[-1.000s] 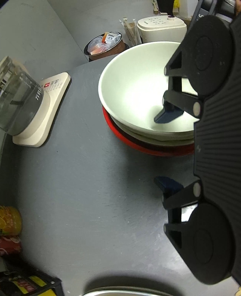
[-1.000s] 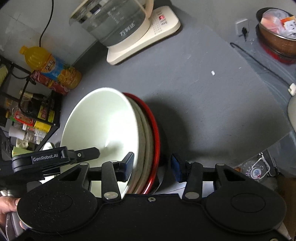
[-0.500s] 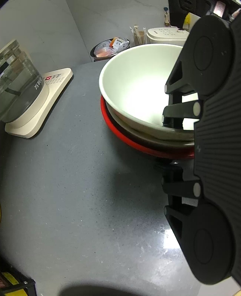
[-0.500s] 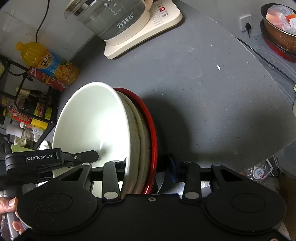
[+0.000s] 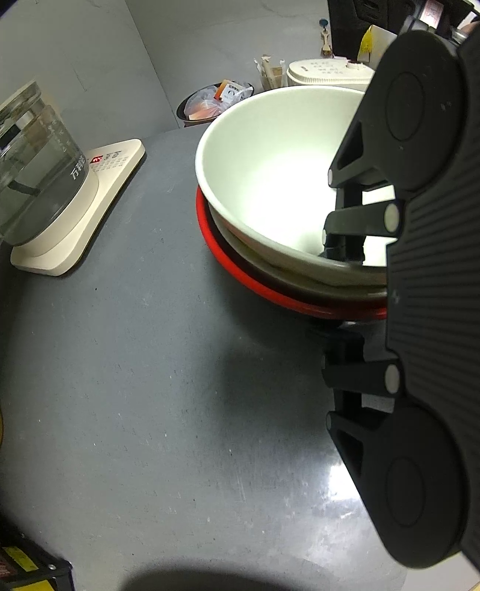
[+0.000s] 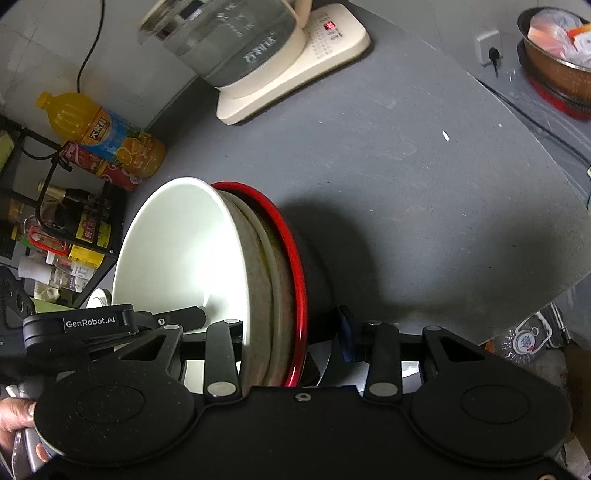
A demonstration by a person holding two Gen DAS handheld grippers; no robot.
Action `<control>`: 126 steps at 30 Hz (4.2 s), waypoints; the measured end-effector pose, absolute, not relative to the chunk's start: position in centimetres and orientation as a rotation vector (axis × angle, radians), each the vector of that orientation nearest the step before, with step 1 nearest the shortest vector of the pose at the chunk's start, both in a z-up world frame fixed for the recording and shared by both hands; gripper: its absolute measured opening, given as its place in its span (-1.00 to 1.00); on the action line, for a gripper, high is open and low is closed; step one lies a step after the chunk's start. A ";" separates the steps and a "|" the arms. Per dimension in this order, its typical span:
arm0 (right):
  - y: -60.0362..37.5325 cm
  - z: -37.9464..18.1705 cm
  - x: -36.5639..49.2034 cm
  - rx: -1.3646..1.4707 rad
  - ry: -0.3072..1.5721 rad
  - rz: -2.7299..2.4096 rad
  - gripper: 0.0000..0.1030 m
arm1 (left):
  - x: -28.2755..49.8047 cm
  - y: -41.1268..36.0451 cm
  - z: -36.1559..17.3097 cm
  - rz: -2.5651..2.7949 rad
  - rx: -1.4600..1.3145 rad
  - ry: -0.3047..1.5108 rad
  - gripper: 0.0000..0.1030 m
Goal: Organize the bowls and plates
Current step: 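Carry the nested bowls with both grippers and lower them onto the plates, then open both grippers and pull them back from the stack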
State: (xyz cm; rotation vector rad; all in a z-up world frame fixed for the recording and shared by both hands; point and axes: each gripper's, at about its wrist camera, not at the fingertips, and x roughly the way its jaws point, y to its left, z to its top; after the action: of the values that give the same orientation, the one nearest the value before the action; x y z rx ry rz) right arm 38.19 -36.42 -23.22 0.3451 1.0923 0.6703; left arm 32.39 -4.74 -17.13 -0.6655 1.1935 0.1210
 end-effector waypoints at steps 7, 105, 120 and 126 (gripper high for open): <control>-33.0 -22.3 36.6 0.373 1.078 0.689 -0.26 | 31.5 -1.6 -15.5 0.109 -0.664 1.145 -0.42; -9.5 -15.5 22.8 0.236 0.917 0.739 0.96 | 18.4 27.7 -11.4 0.191 -0.576 1.064 0.56; -17.9 -14.0 19.2 0.292 0.790 0.641 1.00 | 16.0 24.1 -7.7 0.193 -0.467 0.978 0.99; -21.0 -13.5 16.7 0.299 0.742 0.595 1.00 | 13.0 21.8 -6.5 0.203 -0.426 0.939 0.99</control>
State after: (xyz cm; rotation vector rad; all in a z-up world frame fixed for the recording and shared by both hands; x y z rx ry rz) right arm 16.67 -20.97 -13.49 0.2989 0.7416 0.5951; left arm 12.95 21.77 -6.47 -0.4262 0.9390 0.2026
